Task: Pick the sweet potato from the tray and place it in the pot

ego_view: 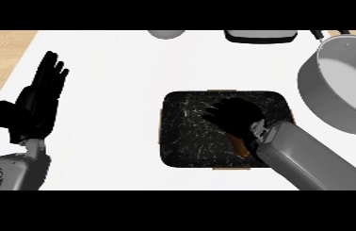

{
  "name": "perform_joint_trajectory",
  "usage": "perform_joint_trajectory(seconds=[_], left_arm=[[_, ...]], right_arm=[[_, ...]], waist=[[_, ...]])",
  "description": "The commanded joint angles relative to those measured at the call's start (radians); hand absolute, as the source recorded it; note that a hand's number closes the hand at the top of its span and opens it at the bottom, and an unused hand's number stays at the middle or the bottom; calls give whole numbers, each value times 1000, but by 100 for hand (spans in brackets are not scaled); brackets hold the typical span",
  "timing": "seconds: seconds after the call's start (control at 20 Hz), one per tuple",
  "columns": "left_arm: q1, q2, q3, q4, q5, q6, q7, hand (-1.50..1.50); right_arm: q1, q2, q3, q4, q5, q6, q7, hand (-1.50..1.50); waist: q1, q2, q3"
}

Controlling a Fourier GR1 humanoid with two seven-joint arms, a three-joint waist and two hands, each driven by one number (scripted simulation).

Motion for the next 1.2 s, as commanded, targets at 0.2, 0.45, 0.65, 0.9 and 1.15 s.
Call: perform_joint_trajectory(seconds=[0.2,0.45,0.65,0.9,1.15], left_arm=[[1,-48,-5,-23,-66,4,14,0],[29,-72,-14,-66,-81,-5,45,0],[-24,-37,80,32,-49,-53,4,0],[-5,-41,71,-1,-33,-88,18,0],[20,-47,83,-13,-40,-101,13,0]], right_arm=[[63,77,-15,100,158,-71,-83,-150],[56,69,-60,132,231,-79,-135,-150],[33,84,-82,231,286,-116,-200,-150],[18,61,24,263,363,-174,-342,150],[36,92,-18,310,396,-205,-390,150]], waist=[[0,0,0],[1,-1,0],[2,1,0],[7,1,0],[4,0,0]])
